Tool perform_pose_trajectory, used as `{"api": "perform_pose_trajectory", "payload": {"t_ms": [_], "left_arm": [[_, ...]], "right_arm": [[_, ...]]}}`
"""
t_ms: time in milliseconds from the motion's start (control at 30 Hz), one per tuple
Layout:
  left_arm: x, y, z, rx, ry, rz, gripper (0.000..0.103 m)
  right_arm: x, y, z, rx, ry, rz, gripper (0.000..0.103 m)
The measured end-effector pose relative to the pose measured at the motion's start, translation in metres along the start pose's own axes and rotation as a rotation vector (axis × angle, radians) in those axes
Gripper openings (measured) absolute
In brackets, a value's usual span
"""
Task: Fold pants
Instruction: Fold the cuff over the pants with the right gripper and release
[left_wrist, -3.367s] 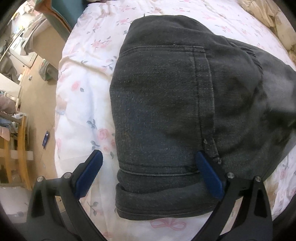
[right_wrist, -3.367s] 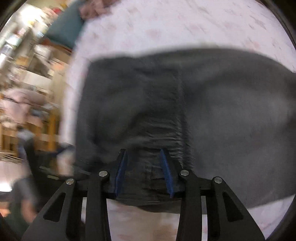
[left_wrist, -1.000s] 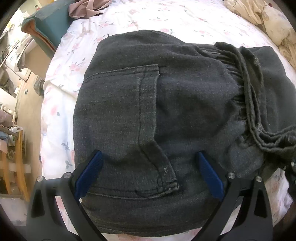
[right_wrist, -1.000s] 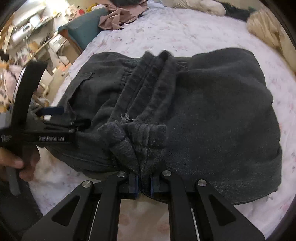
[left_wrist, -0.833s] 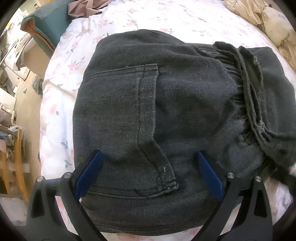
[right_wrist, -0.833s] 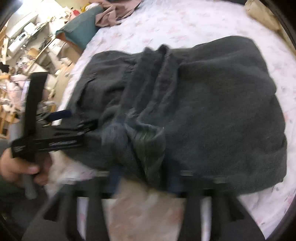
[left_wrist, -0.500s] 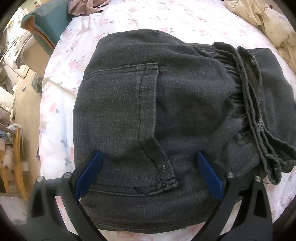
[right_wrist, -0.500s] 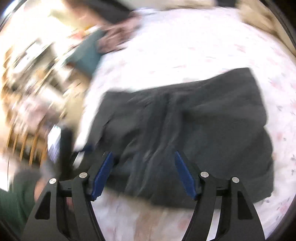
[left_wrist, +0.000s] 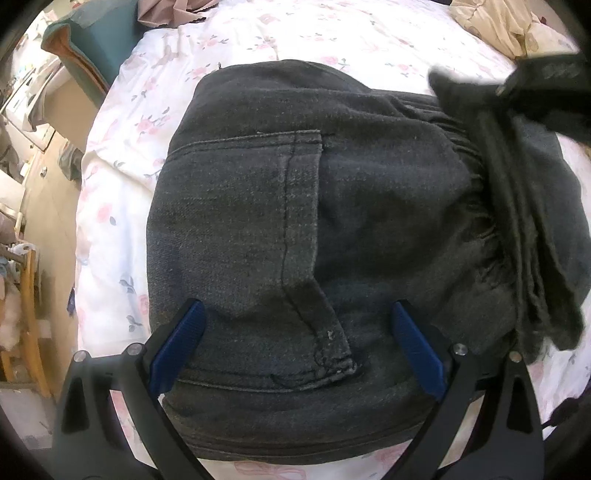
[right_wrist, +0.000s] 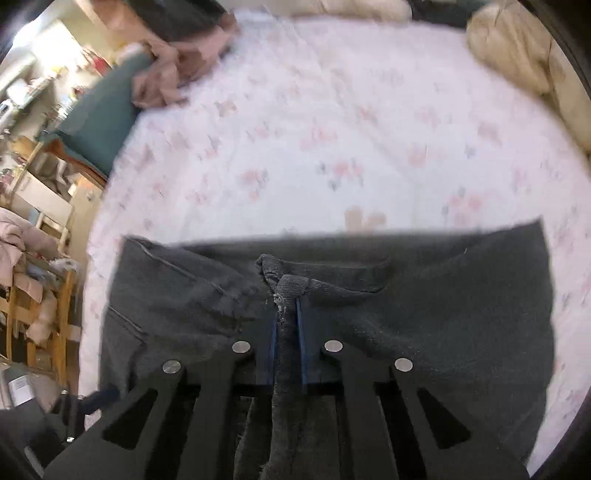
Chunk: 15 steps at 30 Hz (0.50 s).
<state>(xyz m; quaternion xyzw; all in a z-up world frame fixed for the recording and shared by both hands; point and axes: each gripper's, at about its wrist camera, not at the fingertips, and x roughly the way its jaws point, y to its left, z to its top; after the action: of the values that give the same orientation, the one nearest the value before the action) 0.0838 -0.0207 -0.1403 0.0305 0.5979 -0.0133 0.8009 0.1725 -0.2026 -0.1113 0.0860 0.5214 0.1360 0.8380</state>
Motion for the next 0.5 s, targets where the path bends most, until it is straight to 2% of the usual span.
{"api": "perform_pose_trajectory", "payload": {"t_ms": [67, 133, 200, 233, 300, 367, 433, 467, 500], "left_arm": [[0.000, 0.002, 0.001, -0.011, 0.000, -0.010, 0.099], [0.000, 0.004, 0.001, -0.013, 0.000, -0.015, 0.099], [0.001, 0.006, 0.002, -0.010, 0.000, -0.012, 0.099], [0.001, 0.007, 0.003, -0.014, -0.001, -0.012, 0.099], [-0.001, 0.013, 0.006, -0.040, -0.005, -0.024, 0.099], [-0.004, 0.018, 0.009, -0.068, -0.012, -0.033, 0.099], [-0.008, 0.021, 0.011, -0.082, -0.026, -0.038, 0.099], [-0.011, 0.022, 0.013, -0.088, -0.037, -0.042, 0.099], [-0.014, 0.022, 0.015, -0.092, -0.049, -0.048, 0.099]], "right_arm": [[-0.017, 0.000, 0.006, 0.016, -0.067, 0.049, 0.009], [-0.024, 0.003, 0.013, 0.033, -0.116, 0.139, 0.010], [-0.005, 0.013, 0.017, 0.032, -0.056, 0.141, 0.015], [0.016, 0.015, 0.014, 0.038, 0.036, 0.151, 0.017], [0.036, 0.013, 0.004, 0.041, 0.136, 0.165, 0.023], [0.023, 0.006, -0.001, 0.047, 0.126, 0.213, 0.026], [-0.006, -0.008, -0.007, 0.066, 0.094, 0.270, 0.038], [-0.024, -0.019, -0.012, 0.078, 0.067, 0.272, 0.048], [-0.039, -0.027, -0.018, 0.086, 0.050, 0.249, 0.050]]}}
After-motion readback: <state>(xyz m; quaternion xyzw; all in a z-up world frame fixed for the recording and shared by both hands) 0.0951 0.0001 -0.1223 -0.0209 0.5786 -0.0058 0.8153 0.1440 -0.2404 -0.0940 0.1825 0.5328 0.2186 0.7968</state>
